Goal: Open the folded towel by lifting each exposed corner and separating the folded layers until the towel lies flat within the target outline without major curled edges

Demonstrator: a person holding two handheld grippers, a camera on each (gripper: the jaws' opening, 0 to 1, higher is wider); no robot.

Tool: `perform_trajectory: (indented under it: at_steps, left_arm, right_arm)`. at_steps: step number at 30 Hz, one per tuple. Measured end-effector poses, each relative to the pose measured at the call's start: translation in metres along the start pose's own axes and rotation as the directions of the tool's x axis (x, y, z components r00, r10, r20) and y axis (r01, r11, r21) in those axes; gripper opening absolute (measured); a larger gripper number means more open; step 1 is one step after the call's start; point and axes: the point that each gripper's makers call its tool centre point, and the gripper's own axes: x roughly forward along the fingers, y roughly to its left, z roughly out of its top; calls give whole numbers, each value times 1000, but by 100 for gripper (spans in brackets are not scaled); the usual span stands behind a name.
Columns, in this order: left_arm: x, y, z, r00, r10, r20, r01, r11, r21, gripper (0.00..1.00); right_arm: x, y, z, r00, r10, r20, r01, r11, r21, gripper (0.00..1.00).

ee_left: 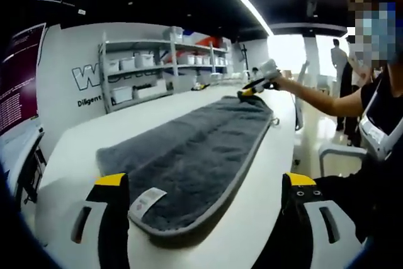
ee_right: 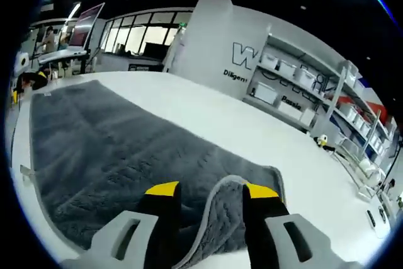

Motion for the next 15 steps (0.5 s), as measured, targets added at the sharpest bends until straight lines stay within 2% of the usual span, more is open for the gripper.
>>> perform_trajectory:
  at_steps: [2,5,8,15]
  left_arm:
    - [1,-1,-1,1000,-2,-2,2,1000,1,99]
    - [1,-2,-3,1000,-3,-5,3,1000,-3,99]
    - [2,-1,-4,1000,-4,-8,4,1000,-8,98]
    - [2,1,-5,1000,-8,-9,8,1000,-10,98]
  right_arm:
    - [4,-1,-1,1000,-21,-3,21,1000,-15,24]
    - [9,-4,-6,999,-46,-20,46,998,-41,15]
    - [10,-8,-12,997,-62,-35,59,996,-62,0]
    - [-15,-20,-9,993,-111,40,111,994,11,0]
